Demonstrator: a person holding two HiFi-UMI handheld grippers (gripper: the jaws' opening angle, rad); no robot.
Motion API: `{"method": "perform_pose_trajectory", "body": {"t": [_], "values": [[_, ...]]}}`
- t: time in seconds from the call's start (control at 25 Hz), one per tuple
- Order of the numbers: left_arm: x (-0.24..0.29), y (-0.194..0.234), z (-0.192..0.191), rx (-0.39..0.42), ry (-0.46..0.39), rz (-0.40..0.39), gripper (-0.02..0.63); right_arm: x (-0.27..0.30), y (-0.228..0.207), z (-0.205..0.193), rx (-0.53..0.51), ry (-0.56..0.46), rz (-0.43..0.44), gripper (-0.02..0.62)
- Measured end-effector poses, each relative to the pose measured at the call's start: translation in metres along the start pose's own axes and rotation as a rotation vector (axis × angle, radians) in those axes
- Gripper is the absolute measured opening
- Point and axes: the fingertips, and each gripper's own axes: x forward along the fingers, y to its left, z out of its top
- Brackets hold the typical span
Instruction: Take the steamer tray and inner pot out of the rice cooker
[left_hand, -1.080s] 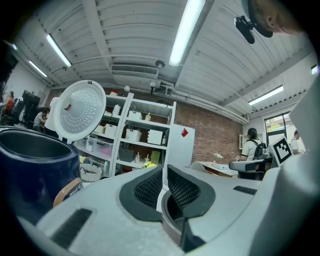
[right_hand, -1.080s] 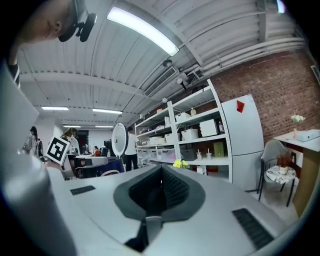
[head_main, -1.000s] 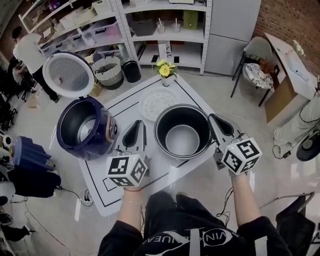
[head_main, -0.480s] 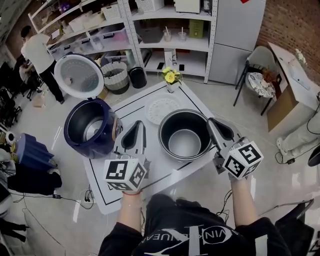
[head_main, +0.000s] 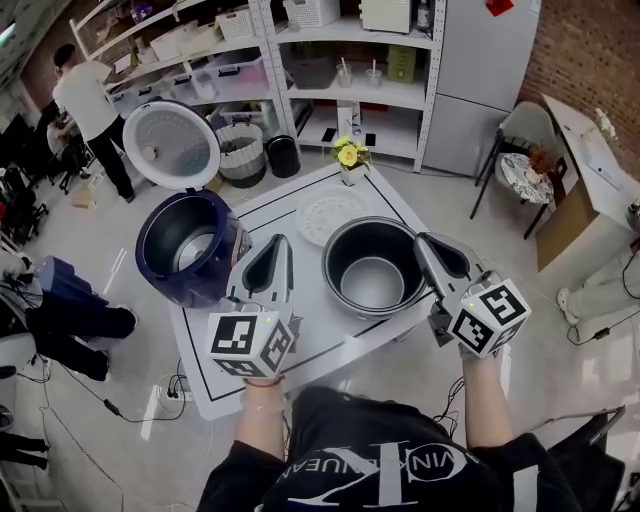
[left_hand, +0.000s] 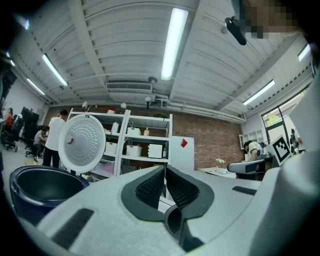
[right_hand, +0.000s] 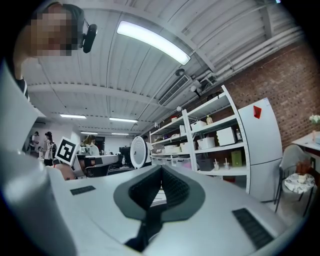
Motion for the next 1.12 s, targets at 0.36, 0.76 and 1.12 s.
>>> {"method": "perform_pose_trajectory", "body": {"t": [0.36, 0.76, 1.12], "values": [[-0.013, 0.0, -0.001, -0.014, 0.01, 0.004, 0.011, -0.008, 0.008, -0.002, 0.001, -0.004, -0.004, -0.002], [-0.016, -0.003, -0.006, -0.025, 0.035, 0.003, 0.011, -0.013, 0.01, -0.004, 0.0, 0.004, -0.017, -0.002], [-0.014, -0.001, -0.01, -0.04, 0.042, 0.001, 0.011, -0.014, 0.01, -0.009, -0.014, 0.023, -0.019, -0.002]]}}
